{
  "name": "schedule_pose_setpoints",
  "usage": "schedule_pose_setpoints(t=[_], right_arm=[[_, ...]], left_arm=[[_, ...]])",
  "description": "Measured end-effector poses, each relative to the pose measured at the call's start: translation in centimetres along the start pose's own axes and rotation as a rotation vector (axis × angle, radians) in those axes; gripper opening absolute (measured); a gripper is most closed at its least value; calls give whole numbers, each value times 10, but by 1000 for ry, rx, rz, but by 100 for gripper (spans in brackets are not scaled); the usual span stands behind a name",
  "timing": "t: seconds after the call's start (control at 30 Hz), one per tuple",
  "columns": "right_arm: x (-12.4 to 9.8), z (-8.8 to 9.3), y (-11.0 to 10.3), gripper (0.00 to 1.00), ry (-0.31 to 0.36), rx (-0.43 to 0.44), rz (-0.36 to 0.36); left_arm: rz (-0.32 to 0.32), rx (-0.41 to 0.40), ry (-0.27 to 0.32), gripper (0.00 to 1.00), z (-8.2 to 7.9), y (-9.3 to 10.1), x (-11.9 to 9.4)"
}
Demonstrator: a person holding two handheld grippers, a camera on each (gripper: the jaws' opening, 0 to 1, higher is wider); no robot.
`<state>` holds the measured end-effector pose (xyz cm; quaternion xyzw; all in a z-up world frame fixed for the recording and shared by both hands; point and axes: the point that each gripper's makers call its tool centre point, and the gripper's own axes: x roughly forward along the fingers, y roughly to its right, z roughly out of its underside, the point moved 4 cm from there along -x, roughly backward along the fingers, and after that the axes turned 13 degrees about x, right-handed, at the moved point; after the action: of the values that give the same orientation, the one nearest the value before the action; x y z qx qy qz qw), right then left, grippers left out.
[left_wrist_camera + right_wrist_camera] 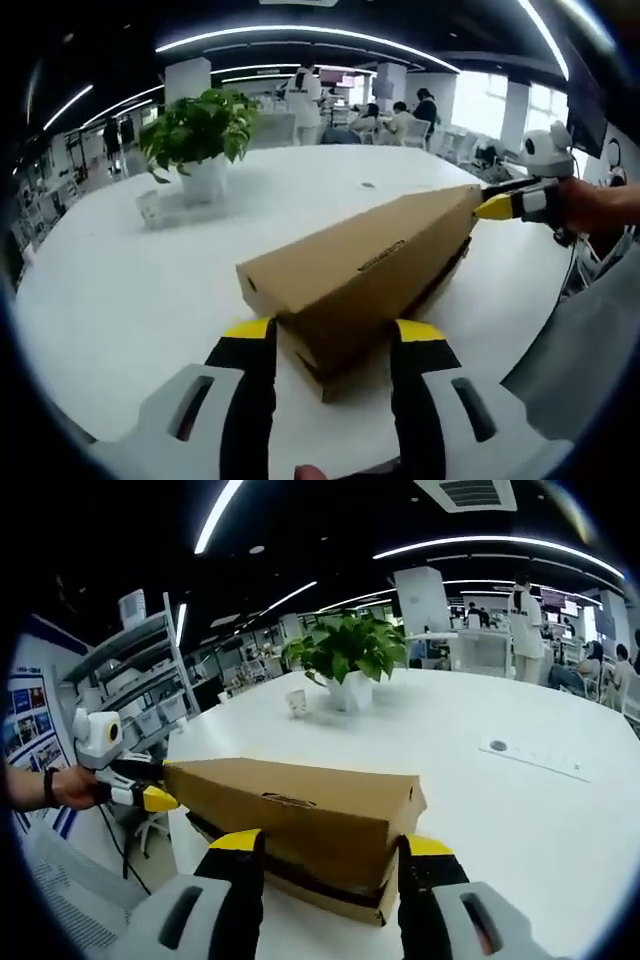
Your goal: Operate the shoe box by opening the lid, removing the specified soft item, and placing it in the target area until the item is outside and the box remains undamaged.
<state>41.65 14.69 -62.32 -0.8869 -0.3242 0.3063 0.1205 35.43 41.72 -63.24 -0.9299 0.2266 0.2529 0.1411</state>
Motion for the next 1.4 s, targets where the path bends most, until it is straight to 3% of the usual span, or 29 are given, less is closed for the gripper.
schedule_pose_setpoints(t=[0.17, 0.6, 0.93, 1.13, 1.4], right_arm=[[0, -10, -2, 51, 15, -7, -3], [1, -29, -5, 51, 45, 4, -9], [3, -44, -8, 51, 63, -9, -4], [3, -54, -10, 51, 86, -23, 1], [1, -56, -12, 51, 87, -73, -5]], left_arm=[[-42, 75, 9, 41, -9, -4, 1], [-122, 129, 31, 41, -18, -17, 11], [-184, 105, 55, 32, -23, -32, 18], [-229, 80, 66, 18, -28, -41, 15], [-254, 61, 78, 16, -36, -40, 11]])
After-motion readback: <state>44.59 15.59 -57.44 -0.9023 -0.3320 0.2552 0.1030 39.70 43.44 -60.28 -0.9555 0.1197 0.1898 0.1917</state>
